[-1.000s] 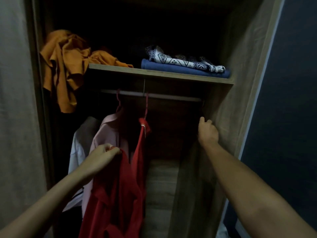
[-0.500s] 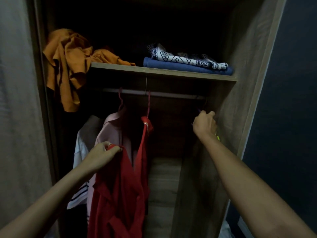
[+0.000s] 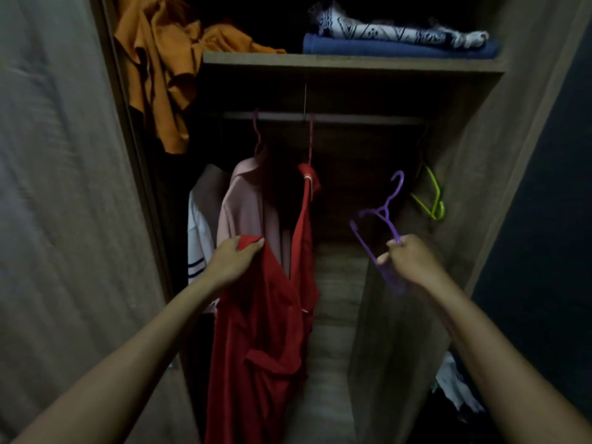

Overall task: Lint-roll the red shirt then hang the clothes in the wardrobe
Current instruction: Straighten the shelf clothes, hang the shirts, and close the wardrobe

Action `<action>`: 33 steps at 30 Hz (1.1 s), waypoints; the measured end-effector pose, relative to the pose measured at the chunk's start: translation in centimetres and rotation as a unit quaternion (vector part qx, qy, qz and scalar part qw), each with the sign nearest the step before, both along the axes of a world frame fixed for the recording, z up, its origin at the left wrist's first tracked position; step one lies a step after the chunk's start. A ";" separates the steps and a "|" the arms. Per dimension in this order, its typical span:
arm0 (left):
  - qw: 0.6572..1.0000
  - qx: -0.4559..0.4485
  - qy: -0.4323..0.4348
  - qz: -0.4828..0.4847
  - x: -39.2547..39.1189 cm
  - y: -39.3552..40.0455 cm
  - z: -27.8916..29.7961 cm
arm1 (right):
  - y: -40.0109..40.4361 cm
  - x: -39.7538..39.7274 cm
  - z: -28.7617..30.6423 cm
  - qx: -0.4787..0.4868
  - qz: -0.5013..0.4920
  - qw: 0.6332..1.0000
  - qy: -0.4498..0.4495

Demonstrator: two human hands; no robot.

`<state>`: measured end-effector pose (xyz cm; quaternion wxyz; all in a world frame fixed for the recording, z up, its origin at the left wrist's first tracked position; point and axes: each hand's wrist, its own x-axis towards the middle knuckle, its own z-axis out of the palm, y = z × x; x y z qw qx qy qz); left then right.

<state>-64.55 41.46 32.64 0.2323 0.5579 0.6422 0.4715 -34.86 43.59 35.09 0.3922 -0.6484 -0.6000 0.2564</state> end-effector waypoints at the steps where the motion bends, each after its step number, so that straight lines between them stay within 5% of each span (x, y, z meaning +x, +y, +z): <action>1: 1.000 -0.005 0.002 -0.007 0.0 -0.1 -0.7 | -1.2 -0.3 -0.6 -0.032 0.023 0.997 0.062; 8: 0.999 -0.043 0.014 -0.012 -0.1 -0.5 -4.6 | -8.6 -1.0 -1.5 -0.208 0.115 0.881 0.408; 15: 0.996 -0.082 0.030 -0.018 0.6 -1.8 -7.2 | -13.7 -2.7 -2.4 -0.318 0.188 0.733 0.571; 22: 0.993 -0.093 0.068 -0.034 1.7 -3.9 -7.1 | -15.8 -6.5 -2.2 -0.342 0.214 0.672 0.621; 26: 0.992 -0.098 0.071 -0.040 1.0 -4.6 -6.8 | -16.9 -8.5 -0.7 -0.320 0.227 0.681 0.618; 30: 0.992 -0.106 0.032 -0.063 0.6 -5.7 -6.1 | -14.4 -10.6 -3.4 -0.295 0.144 0.705 0.628; 33: 0.989 -0.114 0.008 -0.092 0.9 -6.9 -5.1 | -11.9 -12.6 -6.5 -0.293 0.053 0.671 0.679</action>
